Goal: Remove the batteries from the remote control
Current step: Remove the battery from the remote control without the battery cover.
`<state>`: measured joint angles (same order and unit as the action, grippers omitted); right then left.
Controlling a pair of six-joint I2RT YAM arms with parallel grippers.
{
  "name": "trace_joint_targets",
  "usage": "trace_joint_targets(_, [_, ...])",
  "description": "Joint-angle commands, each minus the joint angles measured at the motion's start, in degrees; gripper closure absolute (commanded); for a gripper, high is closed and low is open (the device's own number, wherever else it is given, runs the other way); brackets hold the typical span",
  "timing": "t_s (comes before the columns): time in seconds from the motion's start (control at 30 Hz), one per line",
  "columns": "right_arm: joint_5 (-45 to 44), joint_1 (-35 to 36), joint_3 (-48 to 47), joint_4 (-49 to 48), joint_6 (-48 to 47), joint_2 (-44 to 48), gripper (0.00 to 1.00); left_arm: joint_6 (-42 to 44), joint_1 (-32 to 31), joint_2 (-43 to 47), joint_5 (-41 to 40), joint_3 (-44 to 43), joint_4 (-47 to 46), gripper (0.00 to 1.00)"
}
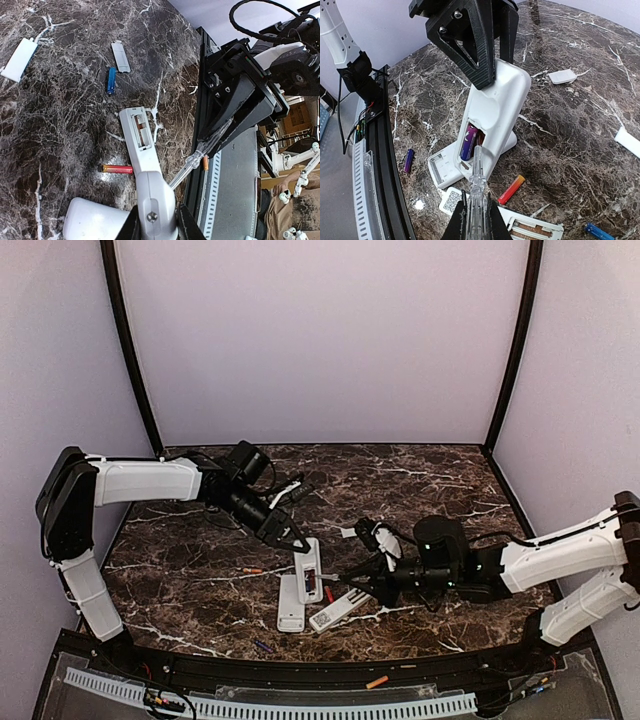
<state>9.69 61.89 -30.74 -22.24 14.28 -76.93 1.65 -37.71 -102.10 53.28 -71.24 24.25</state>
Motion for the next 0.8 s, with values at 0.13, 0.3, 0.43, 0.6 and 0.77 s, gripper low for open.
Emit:
trace_joint_targets(0.13, [8.99, -0.78, -2.32, -4.76, 1.2, -1.72, 1.0, 0.0, 0.54, 2.55, -1.34, -0.63, -4.02, 1.0])
trace_joint_targets(0.3, [9.73, -1.28, -2.31, -5.89, 1.5, -1.94, 1.0, 0.31, 0.57, 2.61, -0.32, 0.06, -4.21, 1.0])
trace_joint_targets(0.43, [11.35, -1.47, -3.02, -6.03, 2.13, -1.32, 1.0, 0.44, 0.58, 2.66, -1.84, 0.23, -4.34, 1.0])
trace_joint_targets(0.6, [12.14, -1.45, -3.65, -5.23, 1.98, -1.14, 1.0, 0.05, 0.54, 2.81, -5.22, 0.35, -4.87, 1.0])
trace_joint_targets(0.77, [12.8, -1.45, -3.96, -4.6, 1.97, -1.09, 1.0, -0.02, 0.55, 3.49, -8.64, 1.01, -5.66, 1.0])
